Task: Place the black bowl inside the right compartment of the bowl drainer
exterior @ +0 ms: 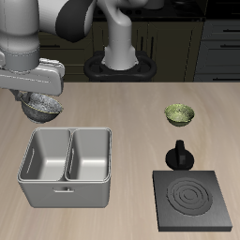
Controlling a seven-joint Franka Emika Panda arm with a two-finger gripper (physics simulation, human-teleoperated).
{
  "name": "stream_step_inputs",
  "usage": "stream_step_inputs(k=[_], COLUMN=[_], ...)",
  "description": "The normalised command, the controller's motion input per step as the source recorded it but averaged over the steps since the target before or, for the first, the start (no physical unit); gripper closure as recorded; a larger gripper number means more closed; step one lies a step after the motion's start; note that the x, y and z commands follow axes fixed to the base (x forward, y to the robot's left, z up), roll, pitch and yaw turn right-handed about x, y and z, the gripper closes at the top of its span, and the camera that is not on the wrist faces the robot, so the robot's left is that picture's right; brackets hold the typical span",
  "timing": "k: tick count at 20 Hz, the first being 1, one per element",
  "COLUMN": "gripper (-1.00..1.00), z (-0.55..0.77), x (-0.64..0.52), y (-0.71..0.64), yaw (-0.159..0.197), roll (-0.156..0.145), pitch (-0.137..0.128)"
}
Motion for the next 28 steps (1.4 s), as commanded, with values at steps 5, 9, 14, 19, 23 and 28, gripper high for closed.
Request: stream_step_inputs(k=[5,9,14,19,23,28], gripper=[1.00,1.00,1.00,1.00,1.00,1.00], z=[-0.03,-0.06,-0.08,-0.08,-0.05,-0.06], x=[0.09,0.04,0.03,0.01,0.03,0.00], y=[-0.06,-0.03,0.01,0.03,-0.01,-0.10], yaw=[-0.006,0.012,0.007,0.023,0.010,0.001], roll=[-0.009,-0.013,-0.004,0.007,0.005,-0.013], pitch=[0.005,0.009,0.013,0.011,0.005,0.012])
